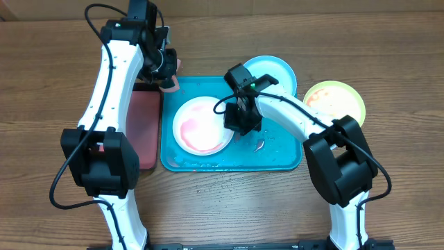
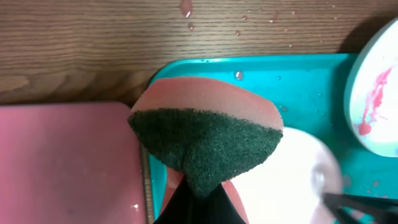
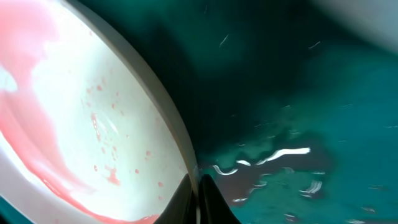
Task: Clean dirty plates on tray and stack at the side
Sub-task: 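Lift the white plate with right gripper and carry it toward the yellow plate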
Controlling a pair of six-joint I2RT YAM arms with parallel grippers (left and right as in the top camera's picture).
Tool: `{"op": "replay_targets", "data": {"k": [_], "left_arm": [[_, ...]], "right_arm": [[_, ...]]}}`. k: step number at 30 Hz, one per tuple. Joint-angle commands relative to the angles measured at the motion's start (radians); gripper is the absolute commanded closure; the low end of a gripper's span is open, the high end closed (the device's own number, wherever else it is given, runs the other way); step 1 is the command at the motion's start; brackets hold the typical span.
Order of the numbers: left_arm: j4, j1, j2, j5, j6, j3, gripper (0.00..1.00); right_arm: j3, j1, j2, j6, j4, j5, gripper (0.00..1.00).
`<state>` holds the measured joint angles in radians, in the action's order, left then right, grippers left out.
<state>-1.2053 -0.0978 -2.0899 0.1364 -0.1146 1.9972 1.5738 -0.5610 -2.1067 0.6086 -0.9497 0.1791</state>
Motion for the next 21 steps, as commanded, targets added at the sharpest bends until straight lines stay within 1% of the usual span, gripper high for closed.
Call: {"op": "replay_targets", "data": {"k": [1, 6, 12, 17, 21], "left_arm": [[0.000, -0.007, 0.001, -0.017, -0.024, 0.018, 0.96], [0.002, -0.008, 0.001, -0.016, -0.024, 0.018, 0.96], [0.001, -0.008, 0.001, -0.016, -0.024, 0.018, 0.96], [0.002, -0.008, 0.001, -0.017, -0.024, 0.018, 0.96], [0.001, -0.008, 0.001, -0.017, -0.024, 0.018, 0.96]], "right_arm": [[0.063, -0.032, 0.140, -0.038, -0.048, -0.291, 0.96], [0.064, -0.111, 0.231, -0.037, -0.119, -0.619, 0.96], [0.064, -0.238, 0.256, -0.029, -0.210, -0.973, 0.96], [0.064, -0.345, 0.256, 0.120, -0.311, -1.271, 0.96], [0.064, -0.413, 0.256, 0.236, -0.417, -1.425, 0.96]]}}
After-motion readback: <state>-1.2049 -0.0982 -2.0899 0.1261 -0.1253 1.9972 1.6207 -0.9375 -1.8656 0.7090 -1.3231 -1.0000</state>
